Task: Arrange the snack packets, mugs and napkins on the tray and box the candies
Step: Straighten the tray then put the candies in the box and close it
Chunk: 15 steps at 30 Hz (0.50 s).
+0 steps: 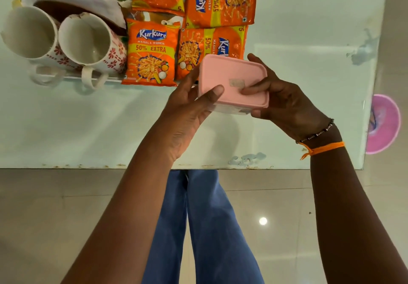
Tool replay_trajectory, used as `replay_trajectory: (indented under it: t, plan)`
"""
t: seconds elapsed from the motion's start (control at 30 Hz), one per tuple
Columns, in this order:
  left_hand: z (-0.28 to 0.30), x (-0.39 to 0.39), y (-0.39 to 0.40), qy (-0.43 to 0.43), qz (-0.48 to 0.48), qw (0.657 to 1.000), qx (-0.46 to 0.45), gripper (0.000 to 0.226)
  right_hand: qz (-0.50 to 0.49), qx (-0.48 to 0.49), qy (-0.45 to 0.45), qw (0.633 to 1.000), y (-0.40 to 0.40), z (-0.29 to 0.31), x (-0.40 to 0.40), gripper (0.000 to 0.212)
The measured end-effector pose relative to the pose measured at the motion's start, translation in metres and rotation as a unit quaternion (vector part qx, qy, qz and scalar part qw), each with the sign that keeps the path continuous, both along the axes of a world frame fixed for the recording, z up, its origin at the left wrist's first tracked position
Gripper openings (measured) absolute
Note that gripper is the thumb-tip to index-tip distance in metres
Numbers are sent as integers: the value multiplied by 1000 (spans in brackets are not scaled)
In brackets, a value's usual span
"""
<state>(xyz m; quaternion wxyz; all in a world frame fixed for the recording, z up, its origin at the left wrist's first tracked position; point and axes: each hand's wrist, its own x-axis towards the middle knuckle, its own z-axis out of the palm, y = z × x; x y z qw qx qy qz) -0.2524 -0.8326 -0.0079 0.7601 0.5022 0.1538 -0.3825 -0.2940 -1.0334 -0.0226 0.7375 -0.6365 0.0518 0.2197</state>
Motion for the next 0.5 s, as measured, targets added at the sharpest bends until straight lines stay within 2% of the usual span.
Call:
replay_trajectory:
  t: [0.07,0.1,0.17,0.2,0.23,0.33,0.37,0.5]
  plan:
    - [-2,1,-3,6,21,1000,2,47,2,-16,11,1000,1,1,0,46]
    - [-2,1,-4,10,31,999,4,47,-22,-7,26,999,3,1,-1,54]
    - [-2,3,-7,18,52,998,8,53,-135,34,93,986,8,-1,-2,69]
    - [-3,3,-9,20,61,998,10,56,-194,48,140,970,11,-2,-3,69]
    - [-3,4,-10,21,66,998,11,57,-237,59,189,951,15,-3,-5,64]
    - [-4,5,-14,18,62,998,21,57,-284,117,274,911,26,-5,-10,19]
    - [-5,4,-15,17,59,998,27,55,-288,124,273,909,29,-5,-11,14]
    - [-9,0,-10,1,41,998,44,50,-288,126,248,916,35,-7,-14,17]
